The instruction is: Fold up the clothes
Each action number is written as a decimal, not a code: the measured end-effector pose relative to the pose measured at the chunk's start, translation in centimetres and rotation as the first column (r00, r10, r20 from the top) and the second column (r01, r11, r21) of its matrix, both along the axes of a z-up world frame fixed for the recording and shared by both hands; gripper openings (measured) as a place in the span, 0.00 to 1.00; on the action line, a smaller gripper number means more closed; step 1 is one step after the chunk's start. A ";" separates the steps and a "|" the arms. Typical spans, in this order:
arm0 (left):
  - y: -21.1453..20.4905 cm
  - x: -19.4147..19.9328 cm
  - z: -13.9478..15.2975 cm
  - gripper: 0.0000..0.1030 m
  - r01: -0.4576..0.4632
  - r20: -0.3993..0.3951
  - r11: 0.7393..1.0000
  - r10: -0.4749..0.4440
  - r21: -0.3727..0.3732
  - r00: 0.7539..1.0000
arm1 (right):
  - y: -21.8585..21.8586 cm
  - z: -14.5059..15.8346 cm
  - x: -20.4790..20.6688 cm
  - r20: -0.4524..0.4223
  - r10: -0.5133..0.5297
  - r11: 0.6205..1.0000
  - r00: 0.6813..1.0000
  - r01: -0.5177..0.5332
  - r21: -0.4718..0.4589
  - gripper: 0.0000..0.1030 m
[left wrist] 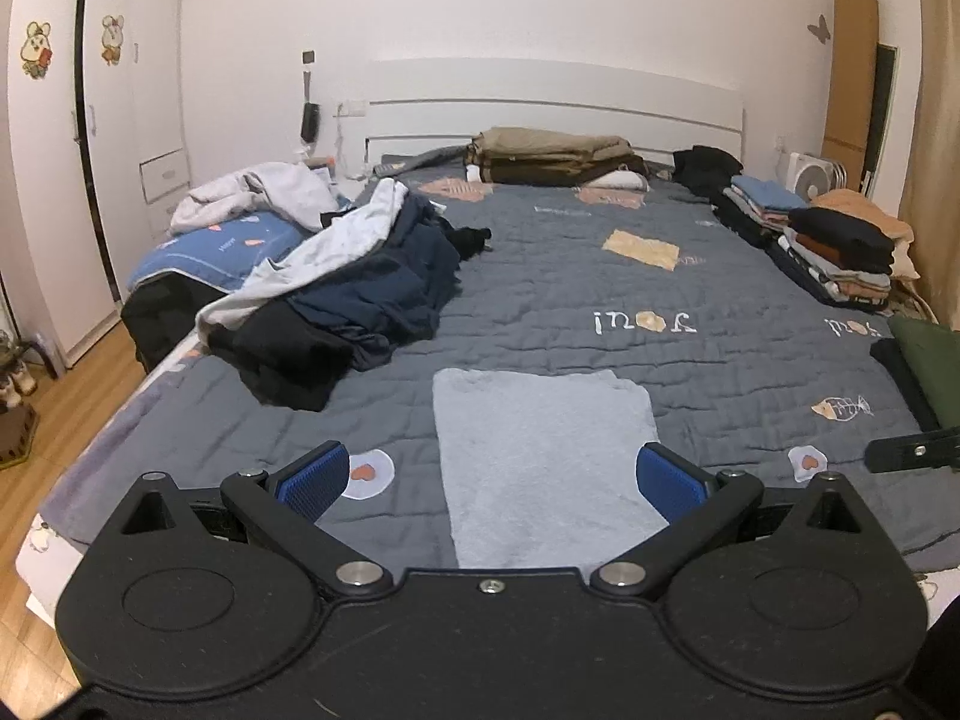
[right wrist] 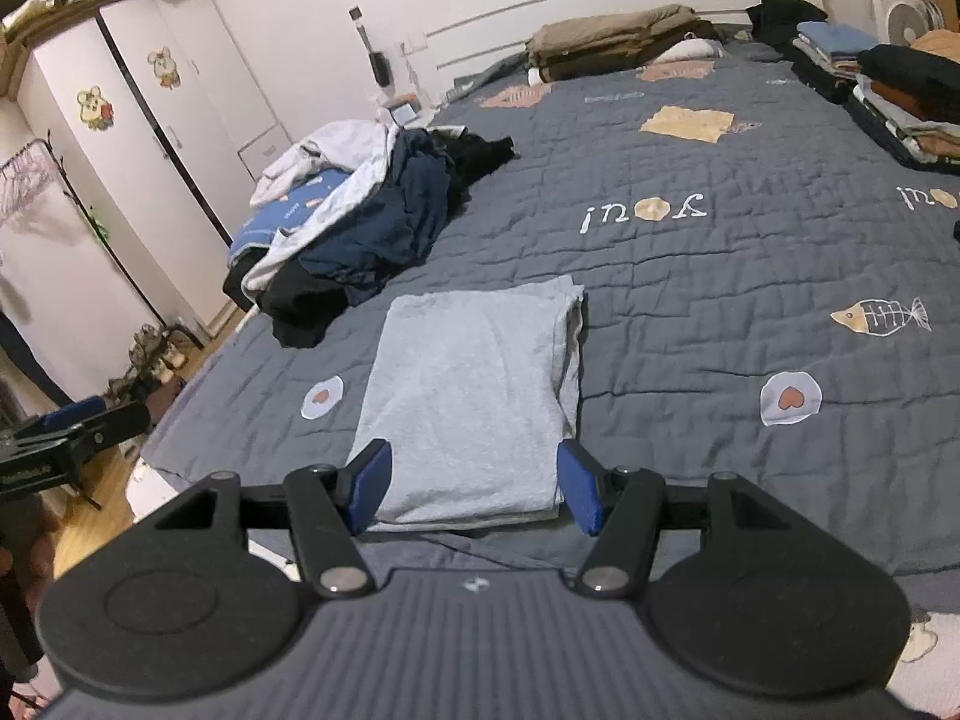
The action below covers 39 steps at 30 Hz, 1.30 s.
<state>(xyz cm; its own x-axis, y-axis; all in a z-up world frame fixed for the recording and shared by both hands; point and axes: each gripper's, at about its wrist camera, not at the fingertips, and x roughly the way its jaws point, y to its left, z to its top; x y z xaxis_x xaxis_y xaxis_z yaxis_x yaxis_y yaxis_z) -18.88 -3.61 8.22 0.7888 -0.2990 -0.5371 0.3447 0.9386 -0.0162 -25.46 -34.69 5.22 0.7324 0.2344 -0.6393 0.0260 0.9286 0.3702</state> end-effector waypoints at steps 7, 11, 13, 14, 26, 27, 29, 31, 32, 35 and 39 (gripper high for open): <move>1.5 0.5 -0.9 1.00 -0.013 -0.001 1.000 0.013 -0.011 1.000 | -0.2 0.4 -1.0 0.004 -0.019 1.000 1.000 0.019 0.000 0.58; 2.4 1.1 -1.6 1.00 -0.006 -0.018 1.000 0.006 -0.024 1.000 | -0.1 0.6 -1.1 0.006 -0.033 0.999 0.999 0.033 -0.007 0.58; 2.3 1.5 -2.1 1.00 -0.003 -0.033 1.000 0.002 -0.022 0.999 | -0.2 0.7 -1.4 0.009 -0.039 0.999 0.999 0.040 -0.011 0.58; 2.2 1.8 -2.2 1.00 -0.001 -0.037 1.000 0.000 -0.025 0.999 | -0.2 0.7 -1.5 0.009 -0.041 0.999 0.999 0.041 -0.014 0.58; -1.7 4.0 -3.2 1.00 0.076 -0.004 0.997 -0.076 -0.004 0.997 | -2.1 1.6 -4.3 0.044 -0.075 0.997 0.996 0.075 -0.015 0.59; -2.2 4.1 -3.2 1.00 0.083 -0.001 0.997 -0.083 0.003 0.997 | -2.5 1.6 -4.3 0.044 -0.078 0.997 0.996 0.079 -0.009 0.59; -3.0 4.4 -3.3 1.00 0.097 0.003 0.995 -0.097 0.015 0.995 | -3.2 1.3 -4.0 0.035 -0.079 0.997 0.996 0.079 0.010 0.59; -3.4 5.0 -3.8 1.00 0.083 -0.028 0.996 -0.082 0.015 0.996 | -3.9 1.1 -3.6 0.039 -0.087 0.996 0.995 0.086 0.026 0.59; -3.4 5.5 -4.1 1.00 0.082 -0.037 0.997 -0.082 0.007 0.996 | -4.2 0.8 -3.2 0.036 -0.089 0.995 0.995 0.087 0.040 0.60; -3.3 6.9 -4.7 1.00 0.086 -0.058 0.996 -0.087 -0.023 0.995 | -4.9 -0.6 -1.7 0.018 -0.081 0.995 0.997 0.080 0.067 0.60; -2.9 9.9 -5.3 1.00 0.057 -0.089 0.998 -0.060 -0.041 0.994 | -5.3 -2.7 0.3 -0.002 -0.075 0.993 0.997 0.074 0.088 0.60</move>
